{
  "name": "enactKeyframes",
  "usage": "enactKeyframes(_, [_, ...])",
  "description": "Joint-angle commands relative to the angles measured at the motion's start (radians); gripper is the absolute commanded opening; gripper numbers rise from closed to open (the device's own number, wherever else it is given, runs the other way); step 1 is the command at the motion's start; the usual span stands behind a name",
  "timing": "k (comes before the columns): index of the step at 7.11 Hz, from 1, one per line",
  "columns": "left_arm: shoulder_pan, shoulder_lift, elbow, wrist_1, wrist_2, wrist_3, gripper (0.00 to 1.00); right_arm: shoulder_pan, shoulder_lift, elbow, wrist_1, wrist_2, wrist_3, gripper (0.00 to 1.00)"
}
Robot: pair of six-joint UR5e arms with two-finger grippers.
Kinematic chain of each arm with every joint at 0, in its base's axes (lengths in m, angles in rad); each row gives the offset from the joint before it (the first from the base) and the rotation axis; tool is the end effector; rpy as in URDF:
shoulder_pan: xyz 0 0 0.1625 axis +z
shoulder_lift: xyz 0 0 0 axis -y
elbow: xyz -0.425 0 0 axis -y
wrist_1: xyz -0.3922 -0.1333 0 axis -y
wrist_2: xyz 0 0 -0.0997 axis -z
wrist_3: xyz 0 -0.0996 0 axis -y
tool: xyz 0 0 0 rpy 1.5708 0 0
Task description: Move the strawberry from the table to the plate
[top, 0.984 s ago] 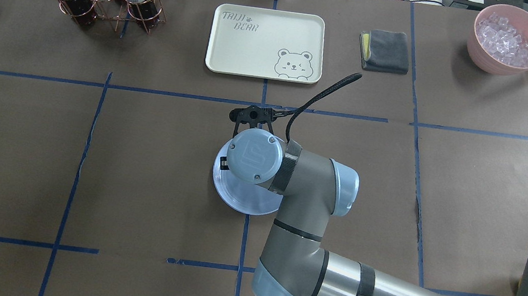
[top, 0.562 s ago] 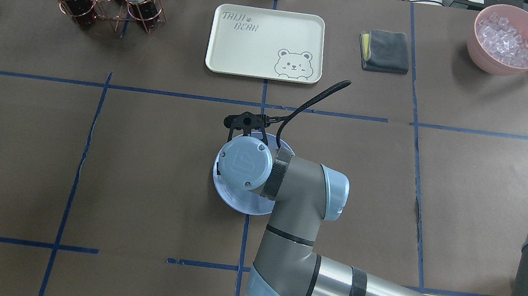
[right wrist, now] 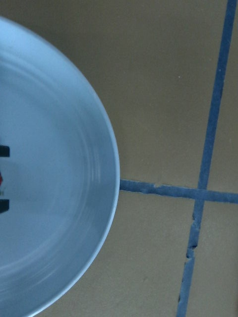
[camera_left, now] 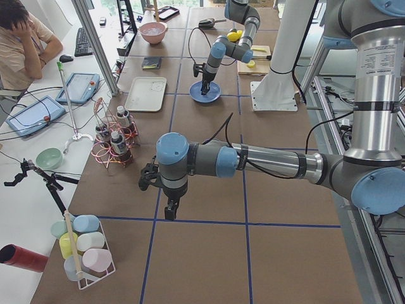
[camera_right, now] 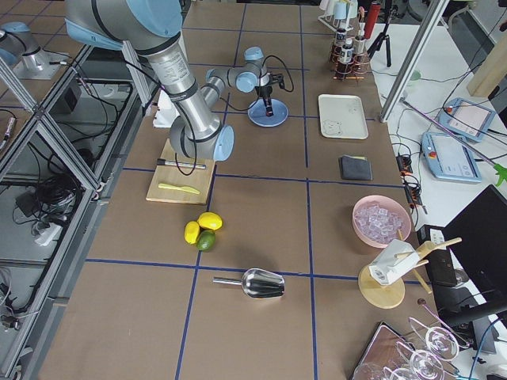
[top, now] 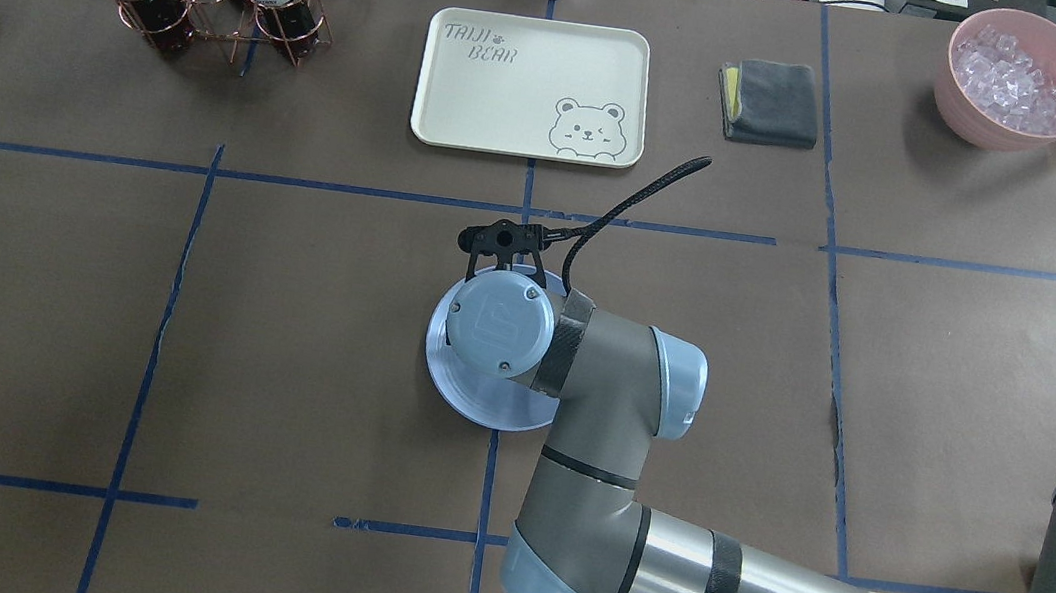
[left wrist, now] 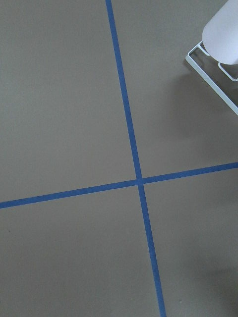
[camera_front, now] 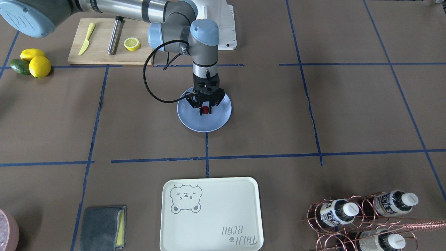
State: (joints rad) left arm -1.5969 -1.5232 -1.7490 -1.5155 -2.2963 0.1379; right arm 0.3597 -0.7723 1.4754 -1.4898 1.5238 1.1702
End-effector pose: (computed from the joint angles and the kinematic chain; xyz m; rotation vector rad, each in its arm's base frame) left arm -0.0796 -0.4717 0.6027 0.1312 0.7174 0.1341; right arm -0.6483 -0.3912 0.2055 0.3323 -0.7114 -0.0203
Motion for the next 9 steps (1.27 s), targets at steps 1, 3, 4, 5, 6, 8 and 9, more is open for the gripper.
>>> enactKeyframes(1, [0.000, 0.000, 0.005, -0.002, 0.000, 0.000, 1.00, 0.001, -0.001, 0.005, 0.003, -0.005, -0.012, 1.00])
enactKeyframes(3, [0.002, 0.000, 0.008, -0.002, 0.000, 0.000, 1.00, 0.059, -0.019, 0.060, -0.003, 0.015, -0.026, 1.00])
enactKeyframes(4, [0.002, -0.002, 0.006, -0.002, 0.000, 0.000, 1.00, 0.135, -0.066, 0.113, -0.003, 0.088, -0.129, 1.00])
enactKeyframes(5, [0.002, -0.002, 0.008, -0.002, 0.000, 0.000, 1.00, 0.242, -0.117, 0.135, -0.001, 0.204, -0.253, 1.00])
enactKeyframes(6, [0.002, 0.000, 0.008, 0.006, 0.000, 0.002, 1.00, 0.380, -0.165, 0.135, -0.001, 0.317, -0.397, 1.00])
enactKeyframes(8, [0.002, 0.008, 0.011, 0.009, 0.000, 0.003, 1.00, 0.671, -0.311, 0.137, -0.003, 0.561, -0.800, 1.00])
enactKeyframes(9, [0.002, 0.009, 0.009, 0.008, 0.000, 0.003, 1.00, 0.777, -0.419, 0.132, -0.001, 0.576, -1.002, 1.00])
